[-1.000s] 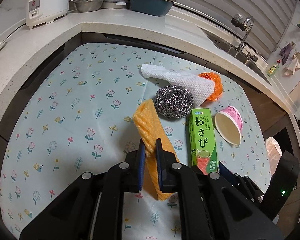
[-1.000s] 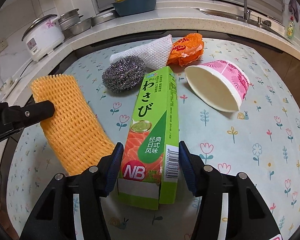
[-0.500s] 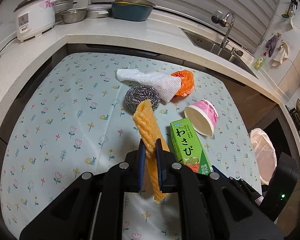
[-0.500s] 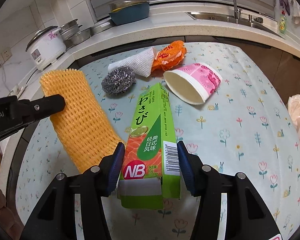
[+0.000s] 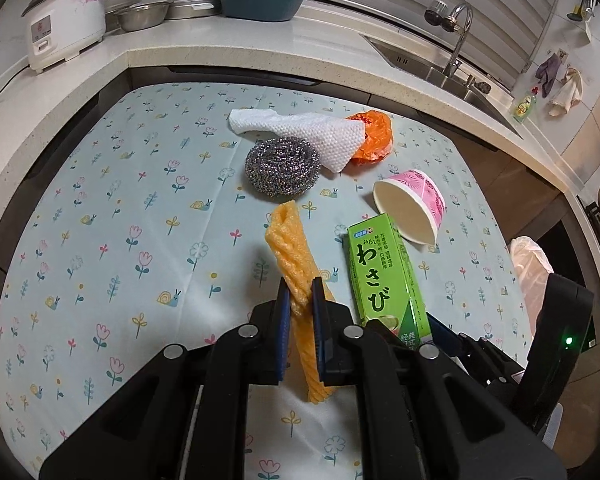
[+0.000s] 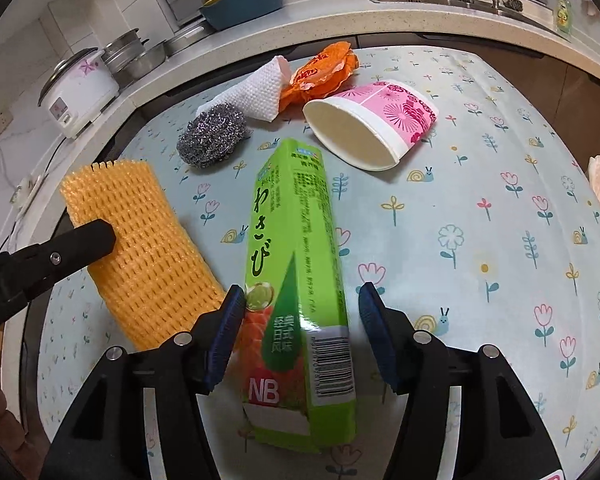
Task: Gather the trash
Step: 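Grasp the green wasabi box with the right tool while the left holds the sponge, then carry the sponge and wasabi box to the bin and open both tools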
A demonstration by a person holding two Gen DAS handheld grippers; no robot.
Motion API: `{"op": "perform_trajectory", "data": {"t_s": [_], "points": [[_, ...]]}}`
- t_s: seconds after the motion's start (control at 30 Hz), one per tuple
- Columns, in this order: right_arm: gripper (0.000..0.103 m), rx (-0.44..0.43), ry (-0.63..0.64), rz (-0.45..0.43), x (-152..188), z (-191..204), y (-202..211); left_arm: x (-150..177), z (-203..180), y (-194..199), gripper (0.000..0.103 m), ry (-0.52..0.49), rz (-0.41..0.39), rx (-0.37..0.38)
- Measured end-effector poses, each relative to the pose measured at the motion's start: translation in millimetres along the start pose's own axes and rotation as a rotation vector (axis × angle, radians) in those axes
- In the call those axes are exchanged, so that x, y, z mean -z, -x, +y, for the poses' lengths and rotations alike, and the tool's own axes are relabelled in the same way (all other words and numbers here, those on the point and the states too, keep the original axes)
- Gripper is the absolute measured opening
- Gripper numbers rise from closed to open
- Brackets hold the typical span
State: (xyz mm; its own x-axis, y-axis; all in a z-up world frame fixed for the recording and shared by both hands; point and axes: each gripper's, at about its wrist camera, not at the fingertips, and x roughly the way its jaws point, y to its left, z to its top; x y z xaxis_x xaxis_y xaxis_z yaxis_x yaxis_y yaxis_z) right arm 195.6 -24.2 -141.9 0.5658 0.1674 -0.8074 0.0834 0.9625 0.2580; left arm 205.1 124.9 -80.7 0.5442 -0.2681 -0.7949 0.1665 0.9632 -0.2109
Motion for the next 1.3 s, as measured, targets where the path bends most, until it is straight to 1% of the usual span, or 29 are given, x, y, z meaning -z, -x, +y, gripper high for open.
{"op": "perform_trajectory", "data": {"t_s": [0.07, 0.13, 0.3, 0.47, 0.63, 0.77, 0.97, 1.13, 1.3], "points": [[0.059, 0.022, 0.032, -0.005, 0.1, 7.5, -4.1, -0.1, 2.8, -2.8, 0.010, 0.005, 0.005, -0.002], [0.053, 0.038, 0.064, -0.011, 0.6, 13.7, -6.1, -0.4, 5.2, -5.6, 0.010, 0.009, 0.010, -0.006], [0.053, 0.035, 0.083, -0.029, 1.8, 19.5, -2.9, 0.1, 6.9, -6.5, 0.010, 0.014, 0.013, -0.011], [0.053, 0.038, 0.081, -0.079, -1.5, 17.3, 16.0, -2.1, -3.4, 0.4, 0.010, -0.002, 0.001, -0.002], [0.053, 0.047, 0.066, -0.140, -7.5, 6.1, 45.5, -7.4, -26.4, 14.7, 0.010, -0.040, -0.030, 0.017], [0.053, 0.057, 0.039, -0.189, -13.4, -10.0, 70.4, -11.6, -53.5, 26.3, 0.010, -0.079, -0.055, 0.039], [0.053, 0.090, -0.014, -0.256, -15.2, -48.2, 107.9, -15.0, -105.0, 37.5, 0.010, -0.155, -0.076, 0.088], [0.053, 0.131, -0.075, -0.299, -12.5, -91.6, 136.5, -13.8, -158.3, 38.9, 0.010, -0.225, -0.083, 0.141], [0.053, 0.180, -0.150, -0.329, -4.8, -144.3, 161.0, -10.1, -216.8, 32.5, 0.010, -0.290, -0.074, 0.203]]}}
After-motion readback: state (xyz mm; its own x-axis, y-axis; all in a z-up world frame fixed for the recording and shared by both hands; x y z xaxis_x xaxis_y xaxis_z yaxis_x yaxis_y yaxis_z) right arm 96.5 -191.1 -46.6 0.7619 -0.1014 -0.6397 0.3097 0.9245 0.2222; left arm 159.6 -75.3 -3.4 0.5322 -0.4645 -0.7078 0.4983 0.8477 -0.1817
